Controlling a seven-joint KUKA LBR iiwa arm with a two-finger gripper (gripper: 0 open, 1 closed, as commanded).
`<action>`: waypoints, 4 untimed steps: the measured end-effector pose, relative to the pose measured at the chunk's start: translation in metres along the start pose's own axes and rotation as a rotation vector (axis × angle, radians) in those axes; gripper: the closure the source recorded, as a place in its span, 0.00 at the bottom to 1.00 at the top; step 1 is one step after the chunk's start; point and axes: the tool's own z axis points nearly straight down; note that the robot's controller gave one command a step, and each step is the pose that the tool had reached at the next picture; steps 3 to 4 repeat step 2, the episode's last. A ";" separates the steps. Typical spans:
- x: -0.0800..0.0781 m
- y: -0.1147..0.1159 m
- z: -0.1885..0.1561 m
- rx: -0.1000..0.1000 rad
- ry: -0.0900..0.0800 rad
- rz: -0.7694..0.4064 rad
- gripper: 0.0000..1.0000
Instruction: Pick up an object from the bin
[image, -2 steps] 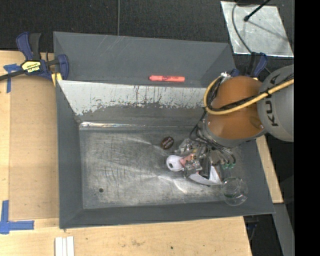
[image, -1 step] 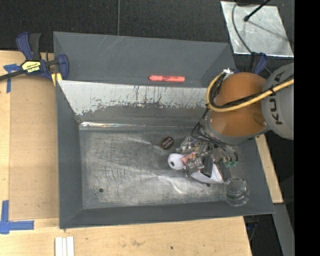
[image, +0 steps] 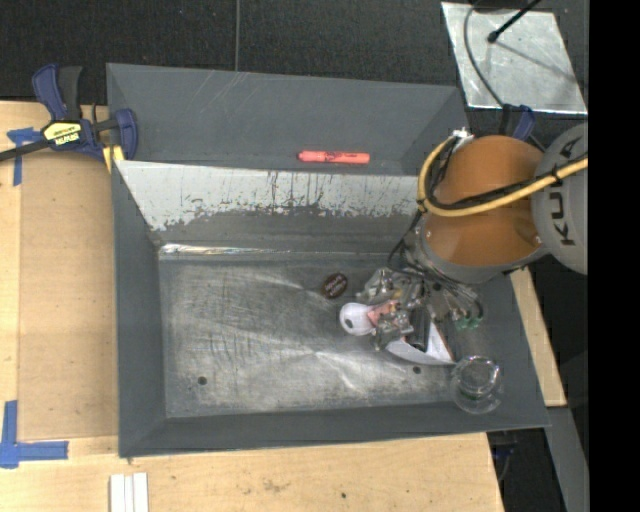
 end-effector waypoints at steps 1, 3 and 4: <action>0.000 0.000 -0.018 0.001 -0.003 0.000 1.00; -0.001 -0.001 -0.030 0.002 -0.008 0.001 1.00; -0.001 -0.001 -0.030 0.002 -0.008 0.001 1.00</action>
Offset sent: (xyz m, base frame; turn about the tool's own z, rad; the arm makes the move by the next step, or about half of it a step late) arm 0.0002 -0.0002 0.0436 0.0000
